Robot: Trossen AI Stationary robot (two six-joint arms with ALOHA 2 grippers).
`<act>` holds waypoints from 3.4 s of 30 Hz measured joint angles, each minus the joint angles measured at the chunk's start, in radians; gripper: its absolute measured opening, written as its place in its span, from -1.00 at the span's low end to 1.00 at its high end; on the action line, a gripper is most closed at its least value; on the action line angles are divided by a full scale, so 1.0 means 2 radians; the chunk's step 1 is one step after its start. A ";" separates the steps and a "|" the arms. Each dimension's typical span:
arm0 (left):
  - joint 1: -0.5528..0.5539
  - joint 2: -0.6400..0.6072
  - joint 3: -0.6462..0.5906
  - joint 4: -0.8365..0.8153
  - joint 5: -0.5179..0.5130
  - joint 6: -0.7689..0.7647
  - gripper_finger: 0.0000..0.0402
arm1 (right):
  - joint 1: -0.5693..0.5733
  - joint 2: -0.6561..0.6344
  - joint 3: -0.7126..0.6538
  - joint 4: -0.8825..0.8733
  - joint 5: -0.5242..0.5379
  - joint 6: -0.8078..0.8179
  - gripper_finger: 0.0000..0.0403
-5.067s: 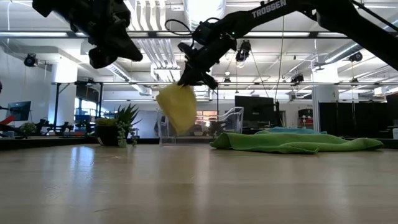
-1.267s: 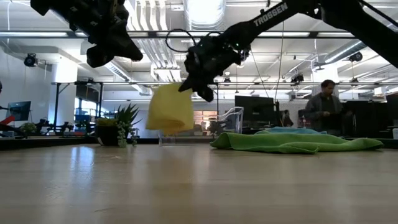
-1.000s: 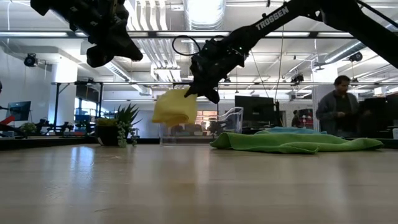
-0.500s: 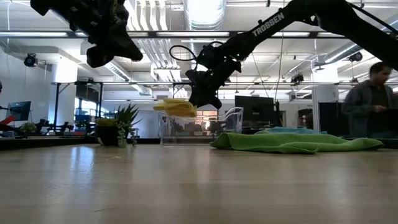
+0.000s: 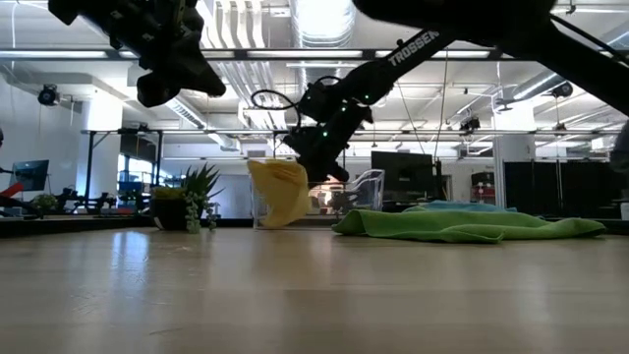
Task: Fold microfiber towels
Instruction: Put the yellow towel into the bin
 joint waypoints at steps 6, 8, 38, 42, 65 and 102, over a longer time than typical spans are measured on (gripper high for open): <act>0.000 -0.001 0.000 -0.001 0.003 0.000 -1.00 | 0.008 0.010 0.000 0.002 0.058 0.000 -0.94; 0.000 -0.001 0.000 -0.001 0.003 0.000 -1.00 | 0.008 0.009 0.000 0.010 0.072 -0.003 -0.94; 0.000 -0.001 -0.002 -0.001 0.015 0.000 -1.00 | -0.022 0.005 0.028 0.015 0.035 0.040 -0.54; 0.000 -0.001 -0.006 -0.001 0.019 0.000 -1.00 | -0.032 0.004 0.058 -0.025 0.024 0.031 -0.26; 0.000 -0.001 -0.019 0.001 0.028 0.000 -1.00 | -0.033 0.020 0.110 -0.227 0.029 -0.243 -0.91; 0.000 -0.004 -0.023 0.003 0.030 -0.013 -1.00 | -0.002 0.062 0.187 -0.268 0.064 -0.193 -0.96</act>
